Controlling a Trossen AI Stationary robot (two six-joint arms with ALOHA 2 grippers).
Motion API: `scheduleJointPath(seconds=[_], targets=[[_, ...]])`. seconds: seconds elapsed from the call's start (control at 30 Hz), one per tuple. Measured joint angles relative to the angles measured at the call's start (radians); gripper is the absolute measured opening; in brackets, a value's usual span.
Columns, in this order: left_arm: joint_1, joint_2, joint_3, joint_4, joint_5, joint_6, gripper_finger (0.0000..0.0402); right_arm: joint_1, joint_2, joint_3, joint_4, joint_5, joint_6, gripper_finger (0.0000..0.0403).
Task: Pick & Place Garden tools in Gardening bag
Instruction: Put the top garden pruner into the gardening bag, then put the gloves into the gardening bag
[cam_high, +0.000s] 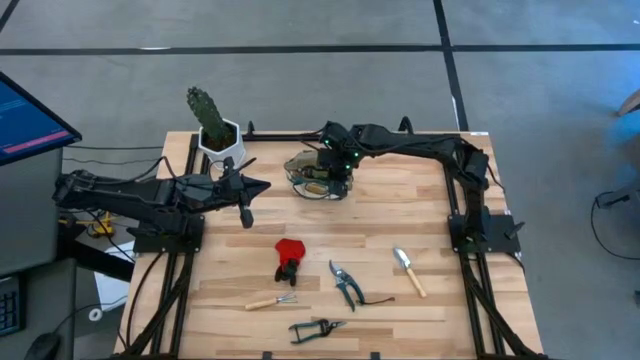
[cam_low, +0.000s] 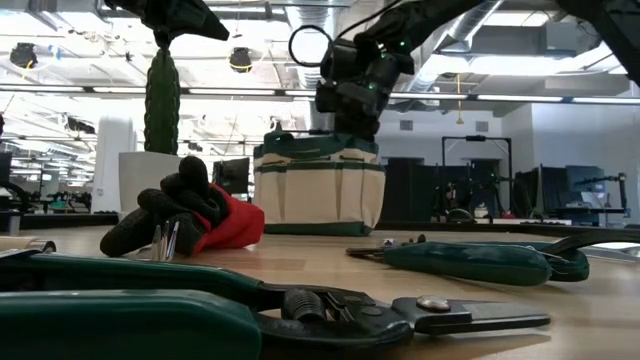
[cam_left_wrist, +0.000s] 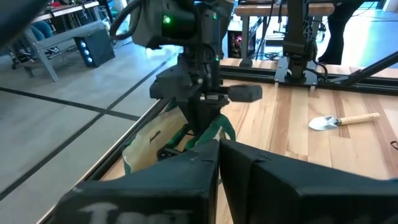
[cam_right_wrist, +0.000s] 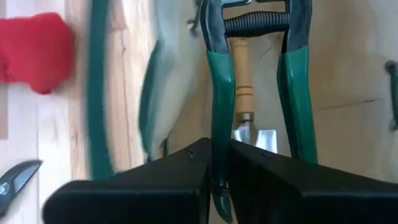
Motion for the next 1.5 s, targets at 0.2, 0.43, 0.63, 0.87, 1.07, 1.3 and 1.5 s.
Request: scheduleJointPath(seconds=[0.2,0.43,0.63,0.87,1.07,1.3,1.5], targets=[[0.000,0.000,0.000,0.000,0.000,0.000,0.0004,-0.012,-0.002,0.001,-0.029,0.002,-0.006,0.0018],[0.000,0.000,0.000,0.000,0.000,0.000,0.0004,-0.022,-0.002,0.001,-0.076,0.003,-0.005,0.0018],[0.000,0.000,0.000,0.000,0.000,0.000,0.0004,-0.026,-0.002,0.001,-0.076,0.003,-0.003,0.0019],[0.000,0.000,0.000,0.000,0.000,0.000,0.0004,-0.026,-0.002,0.001,-0.071,0.003,0.009,0.0036],[0.000,0.000,0.000,0.000,0.000,0.000,0.0004,-0.026,-0.002,0.001,-0.071,0.003,0.006,0.0068],[0.000,0.000,0.000,0.000,0.000,0.000,0.0004,-0.028,-0.015,0.003,-0.067,0.004,0.005,0.0075],[0.000,0.000,0.000,0.000,0.002,0.000,0.0004,-0.041,-0.015,0.115,-0.117,0.005,0.005,0.0075]])
